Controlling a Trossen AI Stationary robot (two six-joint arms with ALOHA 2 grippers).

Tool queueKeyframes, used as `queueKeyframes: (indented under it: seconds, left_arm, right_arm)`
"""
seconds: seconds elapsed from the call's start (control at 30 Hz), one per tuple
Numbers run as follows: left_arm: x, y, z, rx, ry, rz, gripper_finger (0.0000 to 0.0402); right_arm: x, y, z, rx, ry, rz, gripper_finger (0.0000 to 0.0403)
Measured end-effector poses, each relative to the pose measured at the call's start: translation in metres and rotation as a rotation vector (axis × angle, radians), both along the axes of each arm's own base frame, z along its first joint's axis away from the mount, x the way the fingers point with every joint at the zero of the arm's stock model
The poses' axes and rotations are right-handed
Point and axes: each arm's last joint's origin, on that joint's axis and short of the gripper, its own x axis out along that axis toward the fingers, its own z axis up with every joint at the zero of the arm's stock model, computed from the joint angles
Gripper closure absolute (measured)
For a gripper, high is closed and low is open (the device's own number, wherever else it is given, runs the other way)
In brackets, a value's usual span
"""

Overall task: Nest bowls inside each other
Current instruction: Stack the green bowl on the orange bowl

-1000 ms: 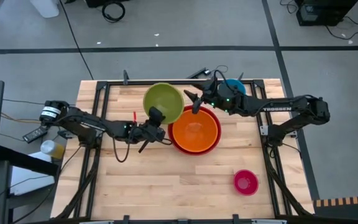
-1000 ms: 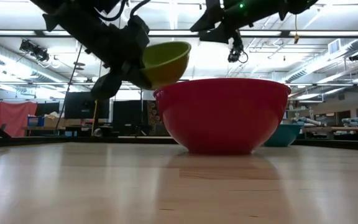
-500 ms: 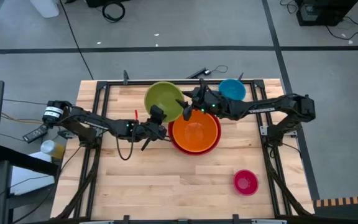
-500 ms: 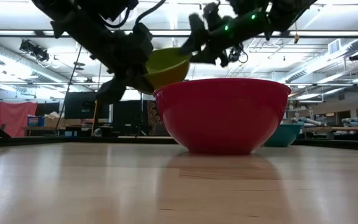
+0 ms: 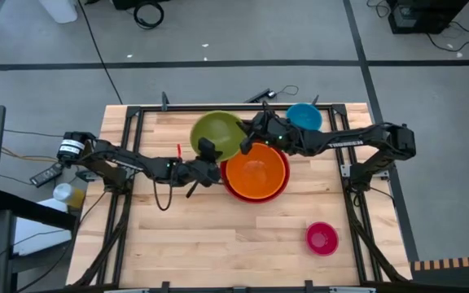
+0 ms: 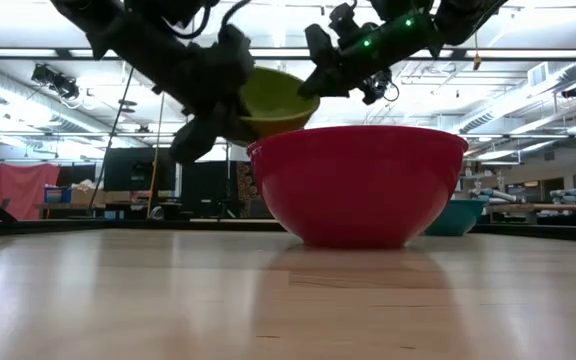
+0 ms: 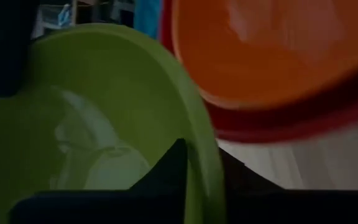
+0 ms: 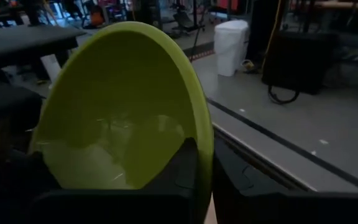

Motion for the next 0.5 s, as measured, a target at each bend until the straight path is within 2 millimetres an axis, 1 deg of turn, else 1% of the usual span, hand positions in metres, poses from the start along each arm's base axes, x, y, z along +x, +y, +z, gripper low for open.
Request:
queueKeyframes:
  seconds: [0.13,0.2,0.27,0.37,0.4,0.43,0.5]
  left_arm:
    - [0.004,-0.002,0.007,-0.04,-0.123,0.01,0.0294]
    - [0.005,-0.003,0.01,-0.058,-0.173,0.023,0.0259]
    - [0.006,-0.003,0.013,-0.066,-0.215,0.034,0.0226]
    - [0.007,-0.007,0.018,-0.074,-0.27,0.039,0.0186]
    - [0.004,-0.007,0.018,-0.063,-0.29,0.092,0.0176]
    - [0.004,-0.008,0.02,-0.064,-0.312,0.102,0.0168]
    - [0.004,-0.01,0.026,-0.058,-0.354,0.12,0.0157]
  right_arm:
    - [-0.007,0.0,0.009,-0.057,0.019,-0.009,0.0375]
    - [-0.01,0.002,0.015,-0.132,0.05,-0.037,0.0375]
    - [-0.014,0.008,0.022,-0.244,0.106,-0.066,0.0375]
    - [-0.018,0.016,0.031,-0.422,0.223,-0.146,0.0375]
    - [-0.024,0.017,0.031,-0.507,0.352,-0.214,0.0376]
    - [-0.028,0.019,0.031,-0.548,0.419,-0.27,0.0378]
    - [-0.031,0.02,0.038,-0.618,0.504,-0.393,0.0378]
